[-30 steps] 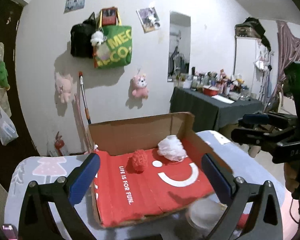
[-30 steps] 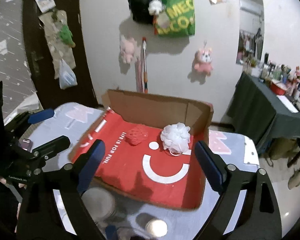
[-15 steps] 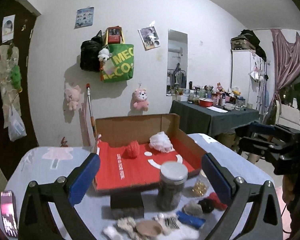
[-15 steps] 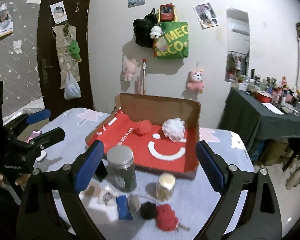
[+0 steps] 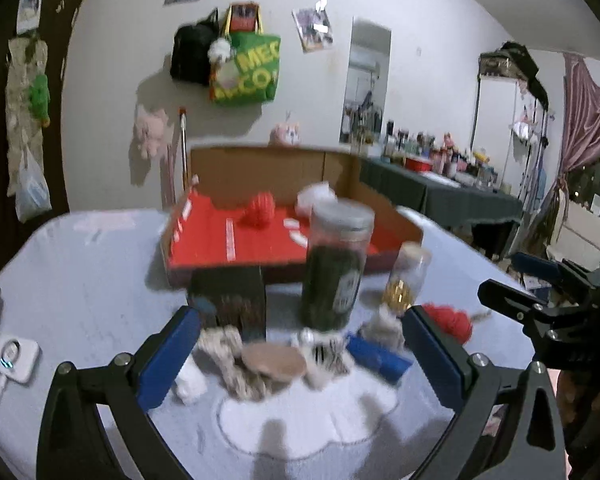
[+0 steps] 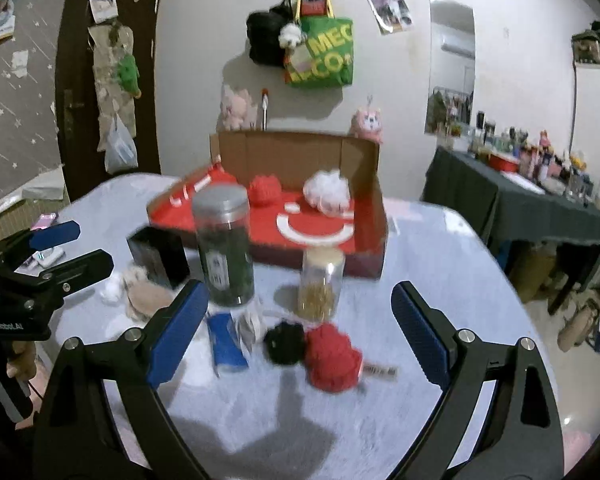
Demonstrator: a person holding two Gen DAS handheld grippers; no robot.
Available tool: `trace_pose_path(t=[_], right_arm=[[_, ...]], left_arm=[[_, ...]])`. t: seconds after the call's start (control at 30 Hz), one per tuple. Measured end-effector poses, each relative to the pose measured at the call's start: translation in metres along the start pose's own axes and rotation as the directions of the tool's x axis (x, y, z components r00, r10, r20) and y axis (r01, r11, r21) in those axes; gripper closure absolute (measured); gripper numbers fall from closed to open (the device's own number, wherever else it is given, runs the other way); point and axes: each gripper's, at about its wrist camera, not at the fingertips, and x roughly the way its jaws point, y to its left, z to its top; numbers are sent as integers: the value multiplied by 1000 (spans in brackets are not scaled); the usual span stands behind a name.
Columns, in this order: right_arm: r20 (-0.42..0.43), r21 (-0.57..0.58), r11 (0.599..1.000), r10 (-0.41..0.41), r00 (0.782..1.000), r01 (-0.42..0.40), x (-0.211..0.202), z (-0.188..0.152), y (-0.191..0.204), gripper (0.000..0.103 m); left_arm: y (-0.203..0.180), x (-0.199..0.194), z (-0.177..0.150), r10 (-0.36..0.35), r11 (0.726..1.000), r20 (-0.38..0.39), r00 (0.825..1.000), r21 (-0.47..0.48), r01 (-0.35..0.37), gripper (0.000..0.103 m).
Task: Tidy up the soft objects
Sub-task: 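Move both tools back toward the remaining items on the blanket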
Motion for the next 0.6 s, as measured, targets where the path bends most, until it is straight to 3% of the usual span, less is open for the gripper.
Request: trace_pose_path(t=[0.43,0.6], right_arm=[[-147,101,995,39,988,-24,48,-31,-36,9],[-180,112,992,78,980,-58,62,-31,-46,12]], left_arm=[[8,40,-19,23,1000,-113,993,15,-22,0],[14,53,-18,1,1000,-164,987,30,4,6]])
